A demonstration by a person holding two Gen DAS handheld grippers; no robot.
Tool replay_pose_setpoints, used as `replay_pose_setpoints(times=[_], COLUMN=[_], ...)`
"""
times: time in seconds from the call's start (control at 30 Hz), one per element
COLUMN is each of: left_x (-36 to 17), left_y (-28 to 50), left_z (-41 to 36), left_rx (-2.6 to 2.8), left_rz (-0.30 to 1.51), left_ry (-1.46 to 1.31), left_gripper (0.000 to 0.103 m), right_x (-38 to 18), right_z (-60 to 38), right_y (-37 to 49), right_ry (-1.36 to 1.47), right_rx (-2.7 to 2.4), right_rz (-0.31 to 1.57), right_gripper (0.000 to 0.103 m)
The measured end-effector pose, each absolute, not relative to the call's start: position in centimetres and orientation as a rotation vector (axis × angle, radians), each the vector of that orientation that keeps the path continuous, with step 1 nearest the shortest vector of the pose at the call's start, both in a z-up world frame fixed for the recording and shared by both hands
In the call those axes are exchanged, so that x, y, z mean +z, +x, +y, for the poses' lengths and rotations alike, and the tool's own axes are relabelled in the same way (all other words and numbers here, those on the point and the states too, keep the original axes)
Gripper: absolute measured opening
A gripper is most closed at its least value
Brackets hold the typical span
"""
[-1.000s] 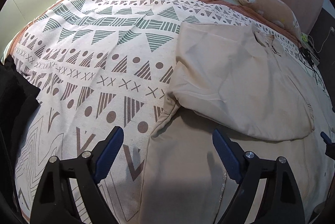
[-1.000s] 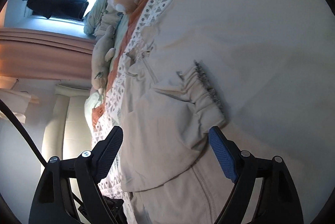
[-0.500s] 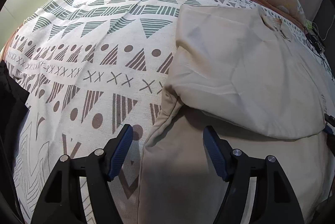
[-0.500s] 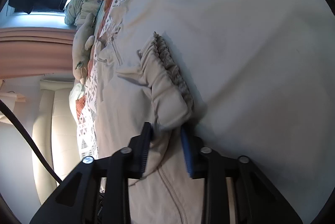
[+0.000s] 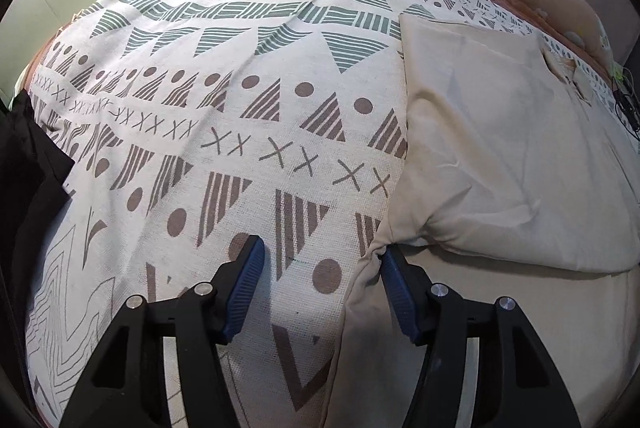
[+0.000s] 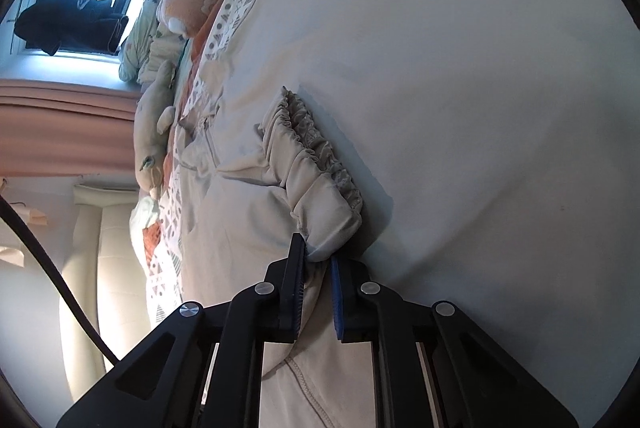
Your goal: Fold large clothes
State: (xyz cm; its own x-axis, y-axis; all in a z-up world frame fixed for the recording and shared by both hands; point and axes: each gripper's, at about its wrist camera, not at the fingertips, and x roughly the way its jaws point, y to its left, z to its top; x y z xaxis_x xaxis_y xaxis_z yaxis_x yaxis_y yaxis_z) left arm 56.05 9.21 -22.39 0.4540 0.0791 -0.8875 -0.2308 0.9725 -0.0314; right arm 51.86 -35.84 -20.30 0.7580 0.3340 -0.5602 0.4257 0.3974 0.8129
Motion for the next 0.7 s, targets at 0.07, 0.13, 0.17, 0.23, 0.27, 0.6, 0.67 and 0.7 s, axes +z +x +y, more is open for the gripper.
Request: replay_pose_setpoints(times=[0.07,0.13,0.17,0.23,0.27,0.6,0.67,0.7], left_x=[-22.5,-22.5,-22.4,-22.2,-22.0,-17.2,-16.2,-15.8], left_y=[56.2,56.3,56.3,56.3,56.2,53.4,53.2,53.1], left_z=[9.2,9.2,9.2,9.1,9.0,6.5,5.5,5.0], left_rx=[0.197,0.197,0.198,0.203,0.209,0.175,0.157,0.147], left_rz=[1.09,1.098,1.101,1.112,1.118,1.025,1.011,1.004], left_ry=[-0.153,-0.15,-0.149,-0.147,-0.143,-0.132,-0.146,-0.15], left_gripper=[0.062,0.062,0.062,0.062,0.062,0.097,0.097,0.097], right_x=[-20.3,-20.4,-20.4,-21.1,-21.3,-19.1,-18.8,-18.8], right_z=[-35.6,-35.6,-36.0,-35.4,-35.6,-39.3,-40.2,-40.7], right_y=[51.2,52.1,52.6,53.1,53.3,49.3,48.7,48.3], right_ry=[1.197,1.225,1.227,1.211,1.215,1.116,1.098,1.089], right_rx=[-0.073,-0.048,-0.019,0.022,0.036,0.031,-0.005,-0.026], right_rz=[0.749,0.751,0.749,0.781,0.803,0.692,0.672,0.662], right_gripper=[0.008,0.008,0.008,0.009,0.01,0.073,0.073,0.073])
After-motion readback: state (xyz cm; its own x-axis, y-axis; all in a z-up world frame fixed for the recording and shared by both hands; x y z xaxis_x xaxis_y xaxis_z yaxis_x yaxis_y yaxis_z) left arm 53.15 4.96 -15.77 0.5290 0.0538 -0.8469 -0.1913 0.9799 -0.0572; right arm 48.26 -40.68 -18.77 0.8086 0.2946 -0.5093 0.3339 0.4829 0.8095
